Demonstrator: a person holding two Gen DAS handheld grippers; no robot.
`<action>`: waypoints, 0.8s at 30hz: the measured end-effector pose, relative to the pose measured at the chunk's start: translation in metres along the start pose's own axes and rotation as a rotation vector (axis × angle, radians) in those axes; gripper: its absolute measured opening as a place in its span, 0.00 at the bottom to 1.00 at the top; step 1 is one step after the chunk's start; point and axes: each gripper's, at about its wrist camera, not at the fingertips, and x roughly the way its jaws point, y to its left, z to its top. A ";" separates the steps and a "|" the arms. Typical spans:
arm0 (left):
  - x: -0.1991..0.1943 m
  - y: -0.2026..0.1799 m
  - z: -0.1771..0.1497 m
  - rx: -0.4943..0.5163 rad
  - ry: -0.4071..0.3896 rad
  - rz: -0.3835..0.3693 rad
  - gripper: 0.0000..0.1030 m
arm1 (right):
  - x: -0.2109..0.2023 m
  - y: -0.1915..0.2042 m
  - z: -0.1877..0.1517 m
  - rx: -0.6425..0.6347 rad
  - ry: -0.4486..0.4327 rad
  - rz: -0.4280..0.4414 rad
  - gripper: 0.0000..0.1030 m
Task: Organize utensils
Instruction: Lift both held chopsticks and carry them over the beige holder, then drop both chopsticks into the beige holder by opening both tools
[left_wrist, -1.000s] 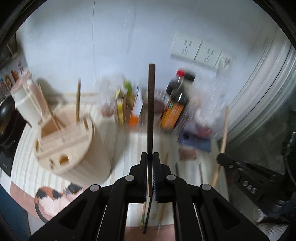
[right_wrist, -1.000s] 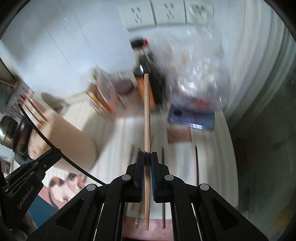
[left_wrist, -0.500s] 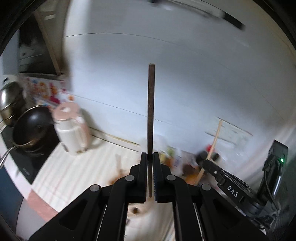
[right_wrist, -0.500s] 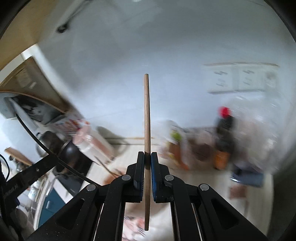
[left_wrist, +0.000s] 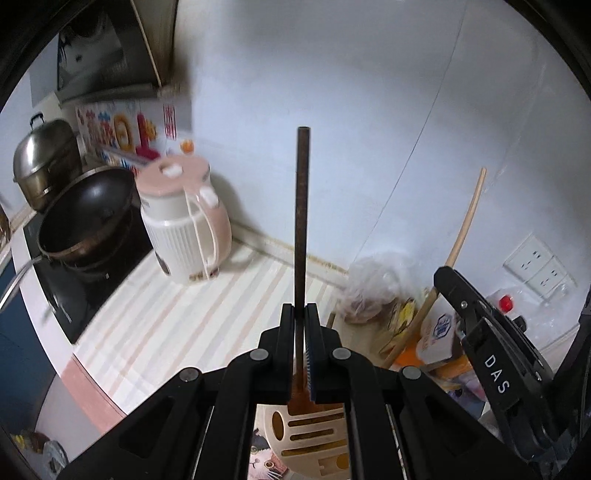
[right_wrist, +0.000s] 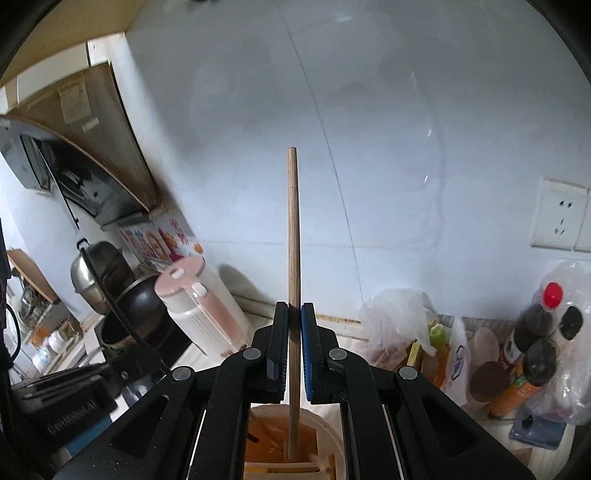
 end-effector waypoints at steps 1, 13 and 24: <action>0.005 0.001 -0.002 -0.002 0.013 0.000 0.03 | 0.005 0.000 -0.005 -0.007 0.005 -0.003 0.07; -0.038 -0.001 -0.008 0.009 -0.006 0.047 0.56 | 0.001 -0.010 -0.020 -0.030 0.111 -0.021 0.44; -0.066 0.019 -0.050 0.024 -0.056 0.142 1.00 | -0.081 -0.040 -0.029 0.055 0.126 -0.186 0.68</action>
